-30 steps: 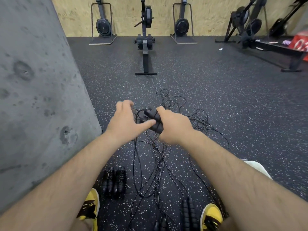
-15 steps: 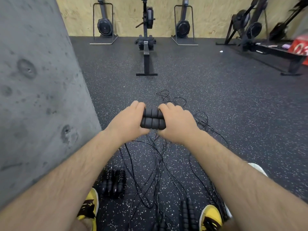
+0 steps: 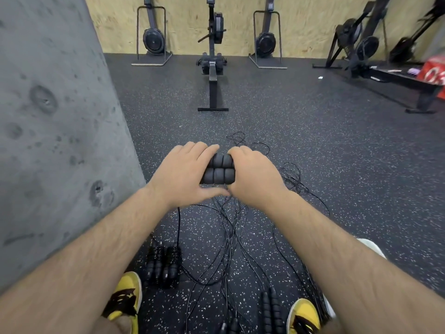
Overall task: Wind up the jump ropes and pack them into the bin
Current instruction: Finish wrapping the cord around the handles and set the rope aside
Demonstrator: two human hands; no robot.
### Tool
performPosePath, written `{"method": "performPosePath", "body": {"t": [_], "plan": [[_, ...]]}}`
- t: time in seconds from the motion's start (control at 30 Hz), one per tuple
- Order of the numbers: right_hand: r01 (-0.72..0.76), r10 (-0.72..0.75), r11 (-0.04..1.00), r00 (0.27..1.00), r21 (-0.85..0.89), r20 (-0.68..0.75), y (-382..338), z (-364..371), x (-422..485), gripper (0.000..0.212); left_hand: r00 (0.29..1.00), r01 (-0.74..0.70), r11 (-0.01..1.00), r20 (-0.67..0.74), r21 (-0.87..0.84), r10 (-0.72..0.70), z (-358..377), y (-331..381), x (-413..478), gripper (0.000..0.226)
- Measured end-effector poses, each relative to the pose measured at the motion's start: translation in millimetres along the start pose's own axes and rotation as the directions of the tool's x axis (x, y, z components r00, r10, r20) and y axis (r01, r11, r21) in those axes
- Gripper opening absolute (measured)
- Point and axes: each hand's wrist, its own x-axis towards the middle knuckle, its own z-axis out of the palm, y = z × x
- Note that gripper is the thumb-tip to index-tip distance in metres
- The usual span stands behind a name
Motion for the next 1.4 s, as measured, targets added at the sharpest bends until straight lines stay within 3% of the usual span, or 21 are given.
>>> {"method": "performPosePath", "body": {"t": [0.1,0.17,0.23,0.3,0.37,0.43,0.47,0.57,0.7,0.77,0.83,0.9,1.03,1.2,1.3,1.4], "plan": [[0.034,-0.028,0.996,0.997,0.079,-0.076,-0.4,-3.8,-2.3,0.051,1.0,0.014,1.0,0.018,-0.022,-0.014,-3.2,0.7,-0.9,0.106],[0.011,0.027,0.963,0.99,0.27,-0.135,1.8,-9.3,-5.6,0.068,0.999,0.045,0.999,0.008,-0.027,-0.045,-6.6,-0.3,-1.0,0.101],[-0.069,0.154,0.87,0.979,0.488,-0.136,3.2,-12.6,-8.7,0.099,0.996,0.082,0.996,-0.022,-0.014,-0.083,-9.6,-2.6,-0.4,0.098],[-0.181,0.292,0.722,0.955,0.667,-0.057,3.3,-7.2,-9.8,0.113,0.99,0.133,0.991,-0.032,-0.019,-0.134,-12.1,-6.6,-0.6,0.097],[-0.319,0.379,0.564,0.92,0.762,0.104,0.2,4.9,-6.8,0.098,0.983,0.183,0.982,-0.02,-0.053,-0.184,-13.8,-12.0,-2.1,0.094],[-0.391,0.312,0.596,0.918,0.701,0.247,-8.7,18.5,-2.9,0.059,0.978,0.206,0.972,-0.021,-0.11,-0.21,-15.9,-15.7,-3.2,0.09],[-0.399,0.237,0.624,0.916,0.671,0.324,-17.9,26.0,-1.6,0.05,0.975,0.216,0.965,-0.024,-0.147,-0.222,-17.2,-16.2,-3.3,0.088],[-0.381,0.013,0.622,0.879,0.684,0.477,-60.6,54.8,6.2,0.052,0.956,0.275,0.913,-0.015,-0.303,-0.293,-19.5,-15.7,-3.0,0.086],[-0.308,-0.089,0.526,0.907,0.793,0.412,-121.6,79.4,16.5,0.039,0.929,0.284,0.766,-0.033,-0.577,-0.37,-20.1,-21.4,-5.4,0.082],[-0.288,-0.041,0.543,0.929,0.789,0.367,-137.4,81.3,20.1,0.029,0.906,0.26,0.676,-0.067,-0.69,-0.417,-22.9,-24.8,-8.0,0.077],[-0.323,0.029,0.465,0.936,0.824,0.351,-142.3,80.8,23.5,0.019,0.873,0.26,0.596,-0.079,-0.76,-0.481,-27.3,-28.8,-10.7,0.07],[-0.373,0.02,0.41,0.916,0.833,0.4,-137.3,72.9,26.3,0.022,0.855,0.264,0.56,-0.078,-0.785,-0.513,-29.3,-36.9,-14.7,0.066],[-0.304,-0.053,0.549,0.917,0.779,0.395,-103.8,54.0,30.1,0.03,0.916,0.242,0.686,-0.072,-0.686,-0.395,-28.3,-59.9,-27.3,0.076],[-0.316,-0.012,0.619,0.912,0.719,0.411,-42.7,32.6,30.3,0.025,0.98,0.185,0.928,-0.005,-0.324,-0.197,-22.4,-82.2,-39.5,0.08],[-0.411,0.031,0.54,0.882,0.735,0.47,-14.0,21.0,30.5,0.017,0.997,0.073,0.991,0.025,-0.114,-0.07,-20.8,-81.9,-42.8,0.076],[-0.555,0.08,0.317,0.824,0.769,0.561,-8.0,9.6,32.2,0.012,0.999,0.011,1.0,0.043,0.008,-0.011,-18.0,-70.5,-39.8,0.074]]}}
